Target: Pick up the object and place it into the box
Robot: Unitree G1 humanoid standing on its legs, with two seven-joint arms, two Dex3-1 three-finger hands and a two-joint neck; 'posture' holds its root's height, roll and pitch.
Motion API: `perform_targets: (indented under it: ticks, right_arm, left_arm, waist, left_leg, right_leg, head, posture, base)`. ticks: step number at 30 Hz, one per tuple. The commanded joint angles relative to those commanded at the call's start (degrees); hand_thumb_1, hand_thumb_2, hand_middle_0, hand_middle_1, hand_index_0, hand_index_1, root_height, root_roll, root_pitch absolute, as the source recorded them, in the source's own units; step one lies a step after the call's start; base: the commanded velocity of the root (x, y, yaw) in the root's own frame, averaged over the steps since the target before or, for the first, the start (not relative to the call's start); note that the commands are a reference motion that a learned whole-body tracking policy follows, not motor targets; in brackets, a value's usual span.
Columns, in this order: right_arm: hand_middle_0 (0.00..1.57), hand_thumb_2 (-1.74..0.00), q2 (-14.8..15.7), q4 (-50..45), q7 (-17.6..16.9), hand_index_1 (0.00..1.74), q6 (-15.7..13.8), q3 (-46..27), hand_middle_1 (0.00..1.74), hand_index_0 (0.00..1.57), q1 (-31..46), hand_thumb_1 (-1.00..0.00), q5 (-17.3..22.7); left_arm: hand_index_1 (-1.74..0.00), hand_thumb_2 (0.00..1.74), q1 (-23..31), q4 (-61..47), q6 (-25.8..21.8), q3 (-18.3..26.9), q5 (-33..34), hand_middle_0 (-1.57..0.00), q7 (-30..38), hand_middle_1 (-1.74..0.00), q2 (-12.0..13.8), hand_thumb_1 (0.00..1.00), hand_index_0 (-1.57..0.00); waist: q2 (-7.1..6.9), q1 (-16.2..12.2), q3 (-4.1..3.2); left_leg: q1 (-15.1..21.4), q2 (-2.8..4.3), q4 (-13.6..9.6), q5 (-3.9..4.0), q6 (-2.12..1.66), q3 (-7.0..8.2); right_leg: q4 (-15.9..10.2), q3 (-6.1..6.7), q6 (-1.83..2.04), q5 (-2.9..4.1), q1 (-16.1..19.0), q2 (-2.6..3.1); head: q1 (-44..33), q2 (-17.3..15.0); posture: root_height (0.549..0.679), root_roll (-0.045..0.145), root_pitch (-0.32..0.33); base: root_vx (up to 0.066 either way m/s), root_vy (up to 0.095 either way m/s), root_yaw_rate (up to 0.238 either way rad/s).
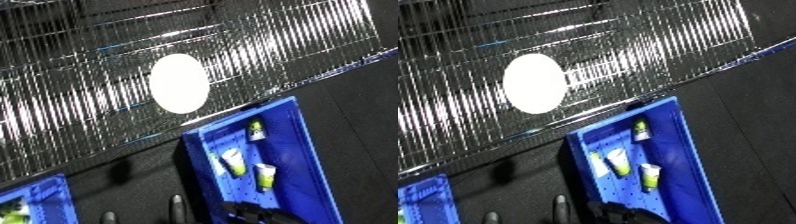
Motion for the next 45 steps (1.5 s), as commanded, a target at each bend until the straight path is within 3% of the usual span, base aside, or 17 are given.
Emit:
perform_targets:
  ticks: [5,10,14,19,26,35,45]
  right_arm:
    - [0.0,0.0,0.02,-12.39,1.33,0.0,-4.29,-5.05,0.0,0.0,-0.89,0.0,6.78]
    - [0.0,0.0,2.12,-19.88,-3.83,0.0,-11.98,-11.12,0.0,0.0,-2.61,0.0,9.2]
    - [0.0,0.0,4.19,-23.65,-10.45,0.0,-18.07,-16.11,0.0,0.0,-4.0,0.0,6.5]
    - [0.0,0.0,4.91,-25.26,-17.37,0.0,-22.72,-19.57,0.0,0.0,-6.02,0.0,-1.16]
    - [0.0,0.0,5.04,-22.48,-25.84,0.0,-25.6,-20.25,0.0,0.0,-11.46,0.0,-5.54]
    - [0.0,0.0,2.58,-14.54,-35.4,0.0,-24.72,-15.82,0.0,0.0,-20.74,0.0,-12.07]
    - [0.0,0.0,-0.51,-3.74,-41.29,0.0,-24.01,-9.63,0.0,0.0,-30.94,0.0,-17.09]
  left_arm:
    - [0.0,0.0,-0.27,1.94,-1.01,0.89,0.09,0.0,-0.15,0.0,-0.9,0.0,0.0]
    - [0.0,0.0,-0.66,2.16,-1.11,2.14,0.93,0.0,0.46,0.0,-1.9,0.0,0.0]
    - [0.0,0.0,-0.68,1.47,-1.04,3.16,1.46,0.0,1.22,0.0,-2.7,0.0,0.0]
    - [0.0,0.0,-0.54,0.42,-0.74,4.1,1.42,0.0,2.36,0.0,-3.45,0.0,0.0]
    - [0.0,0.0,0.48,-0.73,-0.83,3.92,2.14,0.0,2.21,0.0,-4.24,0.0,0.0]
    - [0.0,0.0,-0.33,-2.29,0.02,1.02,3.46,0.0,2.67,0.0,-4.49,0.0,0.0]
    - [0.0,0.0,-0.63,-4.05,0.17,-2.1,3.46,0.0,2.58,0.0,-4.86,0.0,0.0]
  waist:
    - [-0.41,-0.74,0.0]
    - [-0.35,-1.23,0.0]
    - [-0.03,-1.54,0.0]
    - [0.43,-1.52,0.0]
    - [1.3,-0.22,0.0]
    - [2.63,2.45,0.0]
    - [4.96,4.19,0.0]
  left_leg:
    - [-0.01,0.55,-0.18,0.08,-0.22,0.21]
    - [-0.04,0.69,-0.41,-0.03,-0.24,0.32]
    - [-0.15,0.7,-0.5,-0.16,-0.22,0.56]
    - [-0.14,0.56,-0.23,-0.38,-0.09,0.86]
    - [0.06,0.06,0.19,-0.59,0.23,0.81]
    - [-0.49,-1.07,1.45,-0.78,0.47,0.42]
    - [-2.22,-2.22,2.75,-0.95,0.66,0.2]
  right_leg:
    - [0.15,0.16,0.25,-0.22,-0.06,0.07]
    - [0.02,-0.02,0.61,-0.16,-0.05,-0.12]
    - [-0.07,-0.07,0.77,-0.08,-0.19,-0.17]
    - [0.12,-0.05,0.68,-0.11,-0.27,-0.19]
    - [0.58,-0.23,0.26,-0.49,0.04,-0.48]
    - [1.8,-0.76,-0.31,-0.84,-0.19,-1.1]
    - [3.62,-0.92,-0.83,-1.36,-2.25,-1.74]
  head:
    - [-2.17,-0.53]
    - [-3.44,0.0]
    - [-4.32,0.53]
    - [-4.34,1.39]
    - [-2.96,3.29]
    - [0.27,4.0]
    - [5.13,3.85]
  posture:
    - [0.636,0.053,0.089]
    - [0.637,0.054,0.092]
    - [0.637,0.057,0.096]
    - [0.637,0.059,0.095]
    - [0.637,0.064,0.087]
    - [0.635,0.07,0.076]
    - [0.63,0.079,0.083]
  base:
    - [0.007,0.003,-0.033]
    - [0.0,0.003,-0.004]
    - [-0.001,0.018,-0.007]
    - [0.013,0.022,-0.007]
    - [0.031,0.009,0.027]
    - [0.026,-0.002,0.07]
    - [0.021,0.019,0.059]
